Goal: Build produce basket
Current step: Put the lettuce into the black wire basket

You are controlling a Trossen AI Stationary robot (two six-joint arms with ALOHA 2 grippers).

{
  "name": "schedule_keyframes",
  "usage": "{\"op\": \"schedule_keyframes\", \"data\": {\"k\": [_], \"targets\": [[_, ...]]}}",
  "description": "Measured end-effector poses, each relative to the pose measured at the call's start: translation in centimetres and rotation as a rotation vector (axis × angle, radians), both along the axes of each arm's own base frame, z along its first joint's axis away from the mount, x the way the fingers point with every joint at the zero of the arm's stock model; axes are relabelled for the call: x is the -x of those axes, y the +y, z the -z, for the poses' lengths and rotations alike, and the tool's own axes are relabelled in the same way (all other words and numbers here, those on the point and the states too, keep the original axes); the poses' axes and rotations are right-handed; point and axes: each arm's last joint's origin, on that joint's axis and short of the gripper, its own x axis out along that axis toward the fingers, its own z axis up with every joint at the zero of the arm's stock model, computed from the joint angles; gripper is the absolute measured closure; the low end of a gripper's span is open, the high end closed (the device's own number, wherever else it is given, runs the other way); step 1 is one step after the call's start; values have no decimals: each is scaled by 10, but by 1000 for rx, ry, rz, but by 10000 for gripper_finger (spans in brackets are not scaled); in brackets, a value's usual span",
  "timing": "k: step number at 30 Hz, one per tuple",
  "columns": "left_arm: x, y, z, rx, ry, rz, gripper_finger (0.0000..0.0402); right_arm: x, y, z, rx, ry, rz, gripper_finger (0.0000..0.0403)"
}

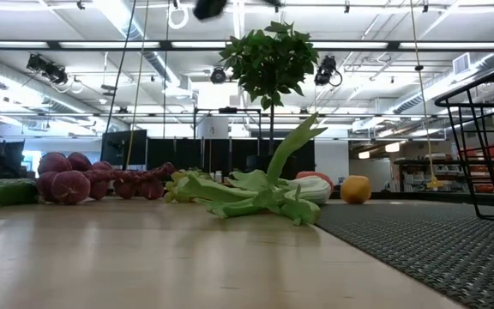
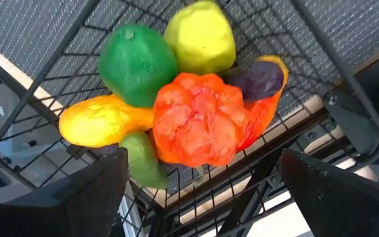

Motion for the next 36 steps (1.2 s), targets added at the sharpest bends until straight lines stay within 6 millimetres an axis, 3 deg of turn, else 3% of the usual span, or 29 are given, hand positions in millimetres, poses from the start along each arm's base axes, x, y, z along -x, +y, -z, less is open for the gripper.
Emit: {"op": "schedule_keyframes", "data": {"k": [7,15,25,30,36], "targets": [[-24,35,33,25,109,60,167,3,4,-1,-34,20,1,5],[-40,63,64,-44,191,61,55,26,13,-9,-60,18,61,5],[-67,72,108,-129,223,120,5,39,27,-14,-66,-115,237,5],[-75,98,141,-146,309,54,3,39,36,-14,-103,-138,249,5],[-78,121,156,-201,338,17,3,43,42,-14,-137,-141,256,5]]}}
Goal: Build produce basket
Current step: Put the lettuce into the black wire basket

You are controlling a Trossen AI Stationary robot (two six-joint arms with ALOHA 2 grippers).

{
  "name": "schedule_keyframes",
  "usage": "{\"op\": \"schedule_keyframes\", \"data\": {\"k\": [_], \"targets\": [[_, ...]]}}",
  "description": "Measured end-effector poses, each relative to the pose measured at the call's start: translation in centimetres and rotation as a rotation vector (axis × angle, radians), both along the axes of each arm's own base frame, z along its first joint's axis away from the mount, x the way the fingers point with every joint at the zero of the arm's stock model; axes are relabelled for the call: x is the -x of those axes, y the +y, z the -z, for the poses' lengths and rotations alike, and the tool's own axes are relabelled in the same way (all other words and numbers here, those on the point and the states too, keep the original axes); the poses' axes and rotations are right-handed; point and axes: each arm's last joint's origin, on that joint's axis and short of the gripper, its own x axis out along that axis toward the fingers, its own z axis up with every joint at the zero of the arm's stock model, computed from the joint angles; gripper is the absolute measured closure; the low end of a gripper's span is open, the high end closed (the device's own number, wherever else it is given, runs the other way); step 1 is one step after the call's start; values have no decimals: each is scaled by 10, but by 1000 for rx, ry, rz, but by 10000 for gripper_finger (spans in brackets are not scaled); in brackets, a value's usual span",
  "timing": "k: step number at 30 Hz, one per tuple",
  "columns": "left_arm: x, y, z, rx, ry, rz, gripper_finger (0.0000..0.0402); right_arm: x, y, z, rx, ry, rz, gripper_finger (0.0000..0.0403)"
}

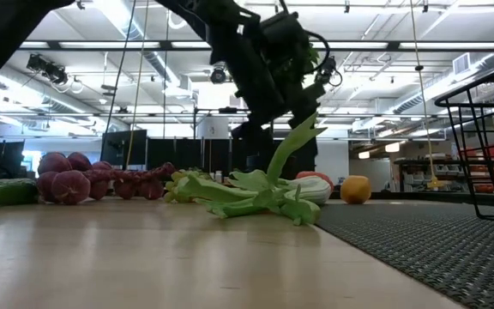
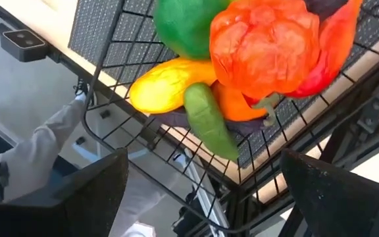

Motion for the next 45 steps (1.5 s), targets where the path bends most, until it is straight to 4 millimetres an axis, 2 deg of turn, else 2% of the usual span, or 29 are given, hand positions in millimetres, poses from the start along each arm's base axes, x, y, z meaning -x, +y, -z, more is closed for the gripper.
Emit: {"op": "schedule_keyframes", "data": {"k": [5,9,23,26,32,37,41,45], "targets": [[-2,10,17,5,34,-20,3,1,1,0,-10,5,15,5],[-6,10,34,23,53,-14,3,1,2,-1,-21,-2,16,5],[-20,-14,72,-3,79,13,3,-1,1,-1,0,-33,47,5],[-20,-20,73,-23,88,18,3,-1,1,-1,5,-40,46,5],[-21,-32,76,-190,133,79,11,-1,1,-1,16,-49,11,6],[-21,-36,75,-217,145,113,20,-1,1,-1,17,-49,6,10],[-24,-40,60,-222,179,133,47,0,1,-1,18,-49,5,13],[-34,-39,34,-222,171,136,99,0,1,-1,21,-51,-1,16]]}}
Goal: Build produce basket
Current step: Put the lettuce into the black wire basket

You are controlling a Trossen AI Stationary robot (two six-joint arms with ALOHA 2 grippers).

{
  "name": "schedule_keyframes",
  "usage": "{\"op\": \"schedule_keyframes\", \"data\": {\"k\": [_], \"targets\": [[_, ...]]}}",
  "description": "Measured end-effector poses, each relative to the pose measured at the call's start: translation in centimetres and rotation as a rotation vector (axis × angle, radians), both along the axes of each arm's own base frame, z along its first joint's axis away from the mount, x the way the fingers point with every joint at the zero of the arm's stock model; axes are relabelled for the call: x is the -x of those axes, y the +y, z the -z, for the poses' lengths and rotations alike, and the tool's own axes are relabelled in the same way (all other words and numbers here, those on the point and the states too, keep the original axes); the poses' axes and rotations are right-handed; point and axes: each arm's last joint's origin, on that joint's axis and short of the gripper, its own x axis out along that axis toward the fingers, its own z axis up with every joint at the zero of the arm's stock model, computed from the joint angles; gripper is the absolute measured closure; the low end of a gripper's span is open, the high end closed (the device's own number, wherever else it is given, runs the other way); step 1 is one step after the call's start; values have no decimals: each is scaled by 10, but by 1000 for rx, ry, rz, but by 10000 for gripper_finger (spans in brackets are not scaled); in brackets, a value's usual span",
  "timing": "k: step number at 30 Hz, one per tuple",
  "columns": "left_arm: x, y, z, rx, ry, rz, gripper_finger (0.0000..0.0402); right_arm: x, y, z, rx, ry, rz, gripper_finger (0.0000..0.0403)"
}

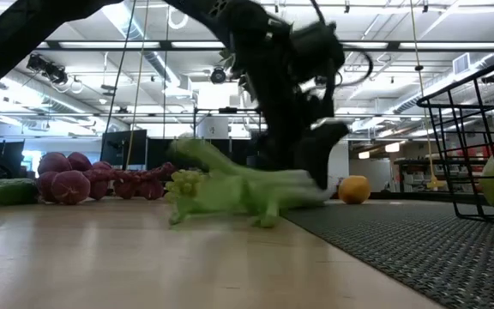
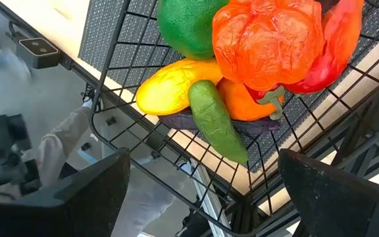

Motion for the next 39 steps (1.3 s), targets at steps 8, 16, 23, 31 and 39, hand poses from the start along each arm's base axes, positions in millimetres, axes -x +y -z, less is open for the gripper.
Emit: {"op": "schedule_keyframes", "data": {"k": [8,16,23,31,39], "targets": [[-7,-2,-69,9,-7,4,255,0,0,0,0,0,0,23],[-1,-2,-115,39,-10,10,341,0,0,0,0,0,0,28],[1,26,-77,126,55,-34,212,-1,0,0,23,-29,-31,28],[0,47,-28,348,-49,-205,34,3,-10,3,174,-15,-246,28],[1,32,-17,361,-24,-148,7,-2,-28,0,183,23,-215,28]]}}
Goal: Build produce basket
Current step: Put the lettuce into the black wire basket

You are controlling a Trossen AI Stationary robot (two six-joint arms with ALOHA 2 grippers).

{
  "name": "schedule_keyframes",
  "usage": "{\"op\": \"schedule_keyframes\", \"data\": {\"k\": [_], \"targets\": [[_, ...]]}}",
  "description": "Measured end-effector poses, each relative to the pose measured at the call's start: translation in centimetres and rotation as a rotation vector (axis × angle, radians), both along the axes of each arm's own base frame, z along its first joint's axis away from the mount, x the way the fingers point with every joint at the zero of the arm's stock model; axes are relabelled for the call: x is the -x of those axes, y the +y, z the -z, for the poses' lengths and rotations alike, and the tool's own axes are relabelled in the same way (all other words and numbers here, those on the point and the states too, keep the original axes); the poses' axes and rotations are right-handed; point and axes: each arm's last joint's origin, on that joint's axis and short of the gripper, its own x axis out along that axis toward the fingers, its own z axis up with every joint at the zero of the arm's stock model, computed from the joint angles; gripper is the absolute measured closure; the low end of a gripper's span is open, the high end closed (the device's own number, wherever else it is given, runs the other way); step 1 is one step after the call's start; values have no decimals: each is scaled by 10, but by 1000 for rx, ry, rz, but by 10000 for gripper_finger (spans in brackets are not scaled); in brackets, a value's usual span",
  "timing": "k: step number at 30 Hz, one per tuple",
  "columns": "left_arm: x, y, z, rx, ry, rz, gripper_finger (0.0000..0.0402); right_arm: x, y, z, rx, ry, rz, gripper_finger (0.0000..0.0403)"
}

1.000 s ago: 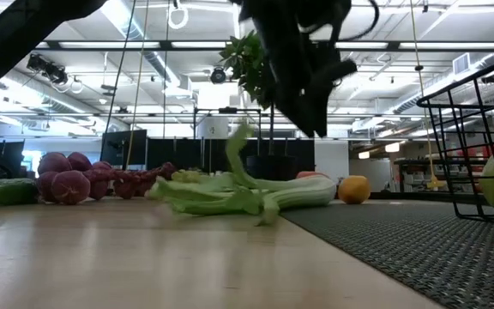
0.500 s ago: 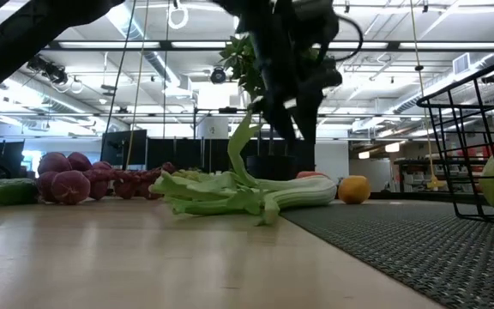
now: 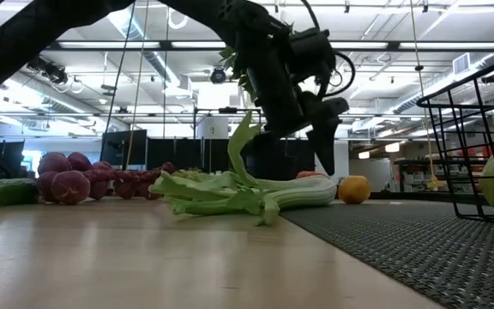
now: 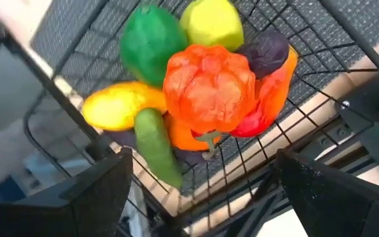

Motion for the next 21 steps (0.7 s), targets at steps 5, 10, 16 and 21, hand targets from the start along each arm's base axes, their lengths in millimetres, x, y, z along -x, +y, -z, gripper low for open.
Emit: {"op": "schedule_keyframes", "data": {"k": [5,10,16,21], "targets": [[-6,-6,17,-137,41,90,7,-8,-7,-1,-60,26,208,28],[-6,-9,45,-87,125,138,9,-16,-7,-3,-151,15,374,28],[-6,-15,48,-126,145,154,42,-19,-5,-4,-185,23,380,30],[-8,-14,44,-116,136,116,114,-15,-7,-3,-172,75,330,35]]}}
